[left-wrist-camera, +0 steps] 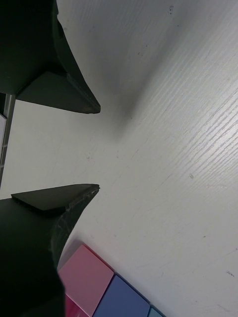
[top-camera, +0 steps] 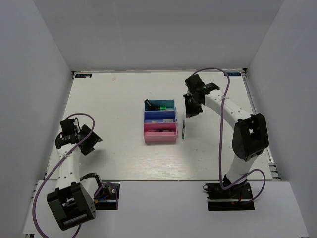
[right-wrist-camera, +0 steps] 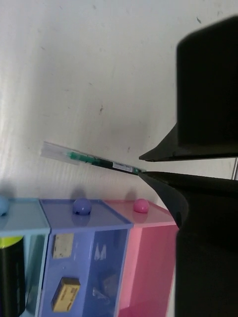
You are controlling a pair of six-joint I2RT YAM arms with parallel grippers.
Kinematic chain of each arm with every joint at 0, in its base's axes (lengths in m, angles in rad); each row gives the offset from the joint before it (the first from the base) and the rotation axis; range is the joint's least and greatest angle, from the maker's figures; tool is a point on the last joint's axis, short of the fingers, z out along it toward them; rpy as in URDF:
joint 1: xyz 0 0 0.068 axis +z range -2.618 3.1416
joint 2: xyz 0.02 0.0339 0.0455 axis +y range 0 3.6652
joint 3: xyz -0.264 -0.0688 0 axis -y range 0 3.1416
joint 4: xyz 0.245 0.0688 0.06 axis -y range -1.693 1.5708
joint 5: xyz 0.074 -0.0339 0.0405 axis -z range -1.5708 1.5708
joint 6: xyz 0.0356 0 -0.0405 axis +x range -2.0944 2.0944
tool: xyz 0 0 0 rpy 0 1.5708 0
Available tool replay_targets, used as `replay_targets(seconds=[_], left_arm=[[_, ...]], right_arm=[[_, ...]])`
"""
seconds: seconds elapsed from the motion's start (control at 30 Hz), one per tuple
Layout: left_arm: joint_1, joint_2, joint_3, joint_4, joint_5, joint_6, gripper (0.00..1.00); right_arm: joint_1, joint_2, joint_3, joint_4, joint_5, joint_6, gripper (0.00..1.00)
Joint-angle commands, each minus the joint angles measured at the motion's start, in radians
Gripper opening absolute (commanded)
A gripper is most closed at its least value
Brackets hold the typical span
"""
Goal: Sort the stationery into containers
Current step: Pick up the pen from the center of the board.
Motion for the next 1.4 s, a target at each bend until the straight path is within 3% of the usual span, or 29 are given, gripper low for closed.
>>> replay_targets(seconds=[0.0,0.2,0.97,1.17,1.37], left_arm=[[-0.006,-0.008,-0.007,0.014,0.009,0.007,0.69],[-0.003,-0.007,-0.006,0.009,0.005,0.008,0.69],[-0.001,-0.004,-0.003,0.011,0.002,0.01,0.69],[-0.001,-0.004,-0.004,0.011,0.002,0.011,0.69],[-0.001,-0.005,-0.003,0.011,0.003,0.008,0.69]], right_arm=[[-0.013,0.059,0.008,-0.072,-0.053,0.14,0.17],[-0.016,0.108,-0.038,0.02,-0.086,0.169,0.32],[-0.001,0.238,-0.126,0.155,0.014,0.181,0.3],[-0.002,0.231,-0.218,0.19,0.072,0.181,0.22],[-0.016,0.17,-0.275,0.209,0.083,0.161,0.0]])
